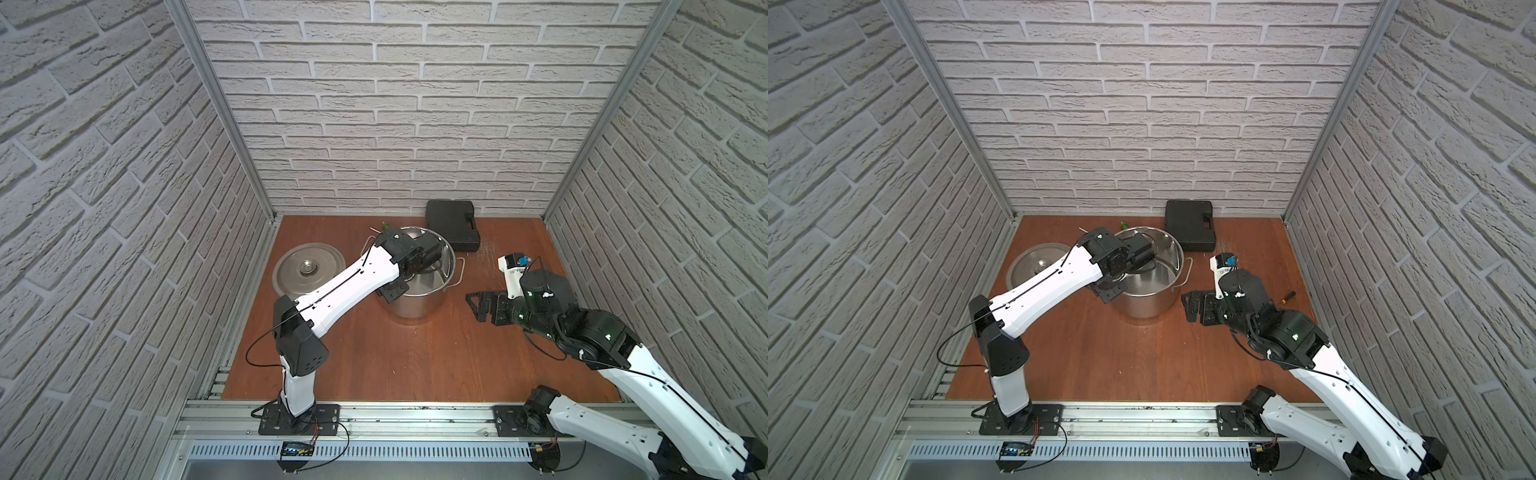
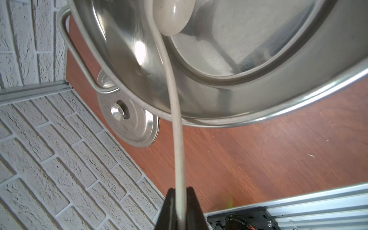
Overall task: Stir the soup with a spoon
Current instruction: Stir the soup in the pan with a stick.
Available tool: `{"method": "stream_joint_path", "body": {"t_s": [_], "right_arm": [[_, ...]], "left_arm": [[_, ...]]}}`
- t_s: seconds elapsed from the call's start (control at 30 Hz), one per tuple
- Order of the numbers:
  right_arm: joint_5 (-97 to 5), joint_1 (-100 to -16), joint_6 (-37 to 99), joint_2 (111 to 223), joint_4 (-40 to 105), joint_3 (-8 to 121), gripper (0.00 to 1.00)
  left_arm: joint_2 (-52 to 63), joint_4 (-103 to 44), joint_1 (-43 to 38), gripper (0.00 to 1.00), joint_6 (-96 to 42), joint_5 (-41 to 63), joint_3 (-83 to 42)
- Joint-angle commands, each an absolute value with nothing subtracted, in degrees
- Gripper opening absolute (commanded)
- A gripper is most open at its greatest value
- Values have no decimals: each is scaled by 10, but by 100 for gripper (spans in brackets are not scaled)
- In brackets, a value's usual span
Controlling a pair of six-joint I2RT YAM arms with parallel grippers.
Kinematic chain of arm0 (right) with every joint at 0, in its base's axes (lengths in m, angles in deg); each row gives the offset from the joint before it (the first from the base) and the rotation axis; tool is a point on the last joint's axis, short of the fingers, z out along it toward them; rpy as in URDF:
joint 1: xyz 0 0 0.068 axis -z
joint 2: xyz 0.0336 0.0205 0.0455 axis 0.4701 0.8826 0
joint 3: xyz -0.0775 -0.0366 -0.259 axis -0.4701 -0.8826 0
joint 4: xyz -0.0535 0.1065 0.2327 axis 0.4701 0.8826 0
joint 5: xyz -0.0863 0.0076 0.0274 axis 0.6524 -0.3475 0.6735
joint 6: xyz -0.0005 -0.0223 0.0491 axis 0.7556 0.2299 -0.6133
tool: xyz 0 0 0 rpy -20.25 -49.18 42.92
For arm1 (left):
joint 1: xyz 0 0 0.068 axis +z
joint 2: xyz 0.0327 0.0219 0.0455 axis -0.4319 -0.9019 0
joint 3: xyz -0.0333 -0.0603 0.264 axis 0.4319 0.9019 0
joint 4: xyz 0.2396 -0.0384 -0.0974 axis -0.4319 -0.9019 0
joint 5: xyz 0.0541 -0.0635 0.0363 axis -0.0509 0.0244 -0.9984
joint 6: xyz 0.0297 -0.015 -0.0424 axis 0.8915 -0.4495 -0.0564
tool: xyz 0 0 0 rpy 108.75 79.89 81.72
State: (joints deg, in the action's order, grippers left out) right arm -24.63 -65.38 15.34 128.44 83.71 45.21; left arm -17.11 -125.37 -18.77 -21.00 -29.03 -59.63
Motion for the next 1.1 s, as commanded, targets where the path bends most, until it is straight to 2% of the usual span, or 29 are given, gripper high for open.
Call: {"method": "stream_joint_path", "body": {"t_s": [0.0,0.6,1.07], "right_arm": [[-247,-652,152,1285,812,460,99],[-209,-652,156,1253,870,476,99],[-235,-652,155,1271,839,471,99]], "left_arm": [[-177,-1275,-173,0,-193,-311,-619],[-274,-1237,-227,0,-175,-240,-744],[-172,-1277,-242,0,-214,-282,-610]]}}
